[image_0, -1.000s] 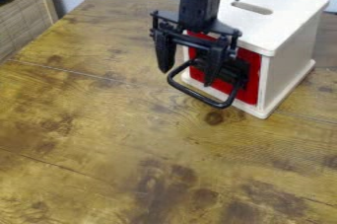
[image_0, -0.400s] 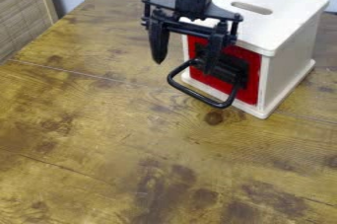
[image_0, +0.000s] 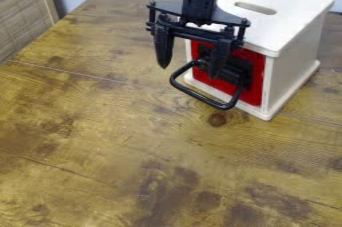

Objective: Close the drawer

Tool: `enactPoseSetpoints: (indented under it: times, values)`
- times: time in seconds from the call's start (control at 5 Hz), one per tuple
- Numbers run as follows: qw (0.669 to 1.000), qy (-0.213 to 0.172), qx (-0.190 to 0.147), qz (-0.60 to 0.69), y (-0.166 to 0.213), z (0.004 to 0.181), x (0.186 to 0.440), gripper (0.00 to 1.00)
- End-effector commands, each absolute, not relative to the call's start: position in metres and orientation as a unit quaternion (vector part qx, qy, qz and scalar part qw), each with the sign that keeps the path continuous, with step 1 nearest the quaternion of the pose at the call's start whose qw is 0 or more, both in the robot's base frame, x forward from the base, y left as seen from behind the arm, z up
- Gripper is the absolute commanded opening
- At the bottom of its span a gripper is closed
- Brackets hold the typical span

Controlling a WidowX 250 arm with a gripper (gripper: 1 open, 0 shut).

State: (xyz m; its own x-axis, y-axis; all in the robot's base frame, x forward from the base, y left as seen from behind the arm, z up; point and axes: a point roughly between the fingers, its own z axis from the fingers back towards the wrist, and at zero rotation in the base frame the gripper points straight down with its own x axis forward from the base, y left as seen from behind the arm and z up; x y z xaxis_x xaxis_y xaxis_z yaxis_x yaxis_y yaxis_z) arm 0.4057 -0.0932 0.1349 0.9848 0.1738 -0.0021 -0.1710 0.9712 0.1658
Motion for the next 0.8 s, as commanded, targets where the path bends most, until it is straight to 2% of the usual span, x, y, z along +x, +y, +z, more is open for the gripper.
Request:
enactPoseSetpoints:
  times: [0.0, 0.2, 0.4, 0.6]
  values:
    - [0.994, -0.067, 0.061, 0.058, -0.104, 0.186, 0.402, 1.00]
    - [0.995, -0.075, 0.060, 0.038, -0.104, 0.184, 0.403, 1.00]
    - [0.993, -0.081, 0.063, 0.066, -0.095, 0.192, 0.399, 1.00]
    - [0.989, -0.092, 0.067, 0.097, -0.082, 0.179, 0.396, 1.00]
